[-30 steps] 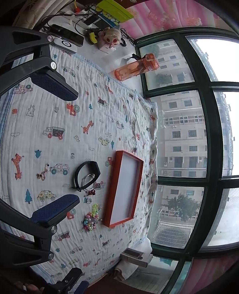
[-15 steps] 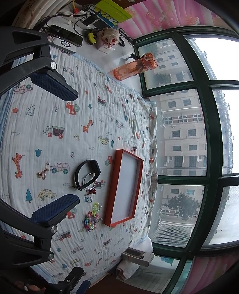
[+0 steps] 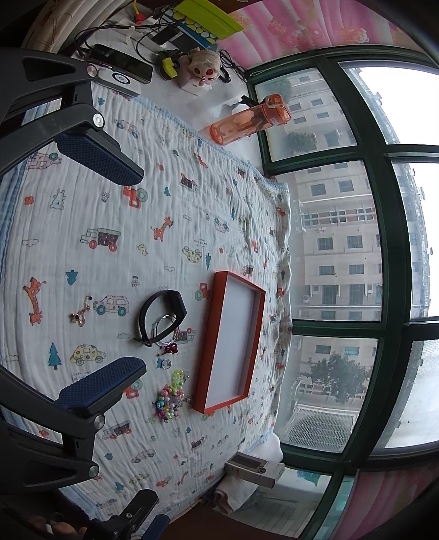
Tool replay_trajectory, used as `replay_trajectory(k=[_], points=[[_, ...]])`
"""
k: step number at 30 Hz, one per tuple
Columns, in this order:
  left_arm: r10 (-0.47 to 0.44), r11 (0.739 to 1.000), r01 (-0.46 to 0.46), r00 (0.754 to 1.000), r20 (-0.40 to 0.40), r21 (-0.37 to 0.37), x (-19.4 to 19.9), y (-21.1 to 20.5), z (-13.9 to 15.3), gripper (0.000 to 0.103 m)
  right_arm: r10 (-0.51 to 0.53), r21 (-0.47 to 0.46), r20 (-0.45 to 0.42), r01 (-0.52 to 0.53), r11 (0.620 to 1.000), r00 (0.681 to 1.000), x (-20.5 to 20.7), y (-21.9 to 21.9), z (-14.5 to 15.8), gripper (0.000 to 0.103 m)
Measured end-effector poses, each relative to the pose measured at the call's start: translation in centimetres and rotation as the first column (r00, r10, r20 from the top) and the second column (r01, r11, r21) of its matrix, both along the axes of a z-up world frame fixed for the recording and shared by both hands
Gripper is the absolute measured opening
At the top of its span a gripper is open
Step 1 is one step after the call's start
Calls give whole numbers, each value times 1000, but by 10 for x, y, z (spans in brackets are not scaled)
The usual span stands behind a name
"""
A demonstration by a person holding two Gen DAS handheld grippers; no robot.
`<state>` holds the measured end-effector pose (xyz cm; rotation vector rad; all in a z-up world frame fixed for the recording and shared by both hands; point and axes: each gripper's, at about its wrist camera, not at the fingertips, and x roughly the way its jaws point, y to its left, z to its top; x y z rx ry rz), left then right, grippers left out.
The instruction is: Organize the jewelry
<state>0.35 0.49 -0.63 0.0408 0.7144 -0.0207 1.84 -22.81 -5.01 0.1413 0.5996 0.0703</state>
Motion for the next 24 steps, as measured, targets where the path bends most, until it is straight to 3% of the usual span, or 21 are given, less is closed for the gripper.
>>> replay_trajectory(k=[24], points=[[-7, 1000, 7, 1000, -20, -8, 1, 1, -4, 103, -3, 1, 2, 3, 1000, 1000, -1, 2, 0, 103]])
